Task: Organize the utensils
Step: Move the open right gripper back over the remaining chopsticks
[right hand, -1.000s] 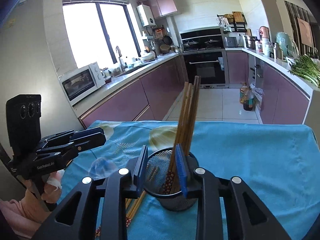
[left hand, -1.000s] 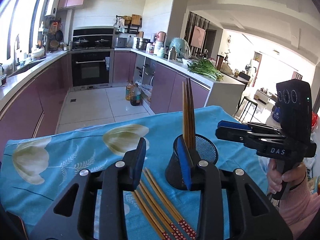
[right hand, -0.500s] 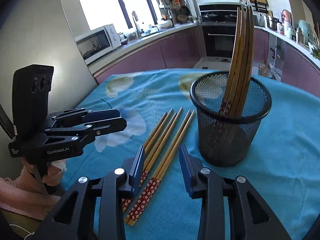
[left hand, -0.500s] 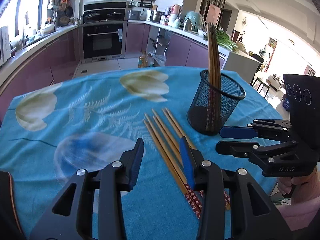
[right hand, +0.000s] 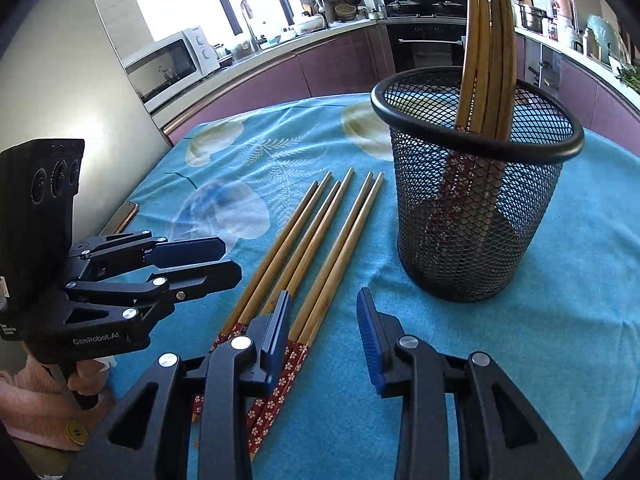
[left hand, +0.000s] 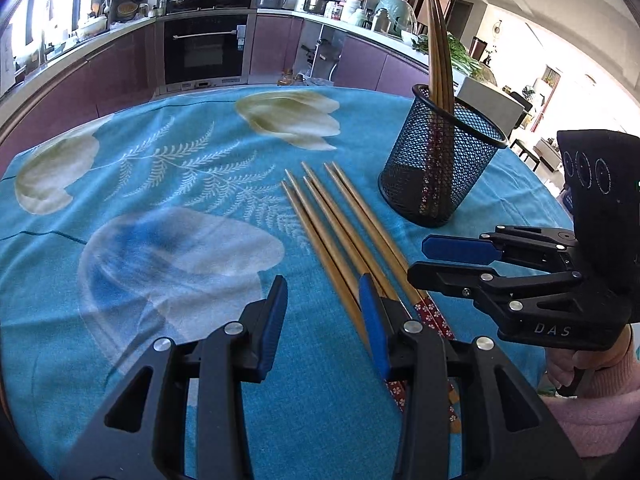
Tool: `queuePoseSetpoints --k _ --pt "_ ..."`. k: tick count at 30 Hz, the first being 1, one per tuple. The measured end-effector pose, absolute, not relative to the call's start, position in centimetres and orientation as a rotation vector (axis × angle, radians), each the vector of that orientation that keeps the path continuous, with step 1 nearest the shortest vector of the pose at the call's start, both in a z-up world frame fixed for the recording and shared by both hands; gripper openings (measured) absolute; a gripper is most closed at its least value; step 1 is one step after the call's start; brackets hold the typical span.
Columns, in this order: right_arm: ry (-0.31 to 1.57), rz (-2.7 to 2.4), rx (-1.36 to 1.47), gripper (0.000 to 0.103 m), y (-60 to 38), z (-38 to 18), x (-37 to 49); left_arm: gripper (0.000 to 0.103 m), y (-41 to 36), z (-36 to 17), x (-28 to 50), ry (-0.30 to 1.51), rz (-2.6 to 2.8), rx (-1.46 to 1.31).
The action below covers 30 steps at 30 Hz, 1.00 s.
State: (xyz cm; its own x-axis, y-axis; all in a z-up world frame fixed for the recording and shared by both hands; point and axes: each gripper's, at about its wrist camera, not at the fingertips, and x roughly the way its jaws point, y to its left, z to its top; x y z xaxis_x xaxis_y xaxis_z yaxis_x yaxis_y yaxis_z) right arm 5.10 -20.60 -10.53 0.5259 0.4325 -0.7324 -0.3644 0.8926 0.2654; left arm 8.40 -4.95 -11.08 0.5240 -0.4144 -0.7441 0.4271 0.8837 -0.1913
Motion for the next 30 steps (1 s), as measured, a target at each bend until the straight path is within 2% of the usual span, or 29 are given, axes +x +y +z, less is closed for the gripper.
queuePoseSetpoints --k 30 --pt "0.913 0.401 -0.006 0.026 -19.7 -10.8 5.5 0.038 -5.8 -12.2 9.4 0.934 -0.483 0.073"
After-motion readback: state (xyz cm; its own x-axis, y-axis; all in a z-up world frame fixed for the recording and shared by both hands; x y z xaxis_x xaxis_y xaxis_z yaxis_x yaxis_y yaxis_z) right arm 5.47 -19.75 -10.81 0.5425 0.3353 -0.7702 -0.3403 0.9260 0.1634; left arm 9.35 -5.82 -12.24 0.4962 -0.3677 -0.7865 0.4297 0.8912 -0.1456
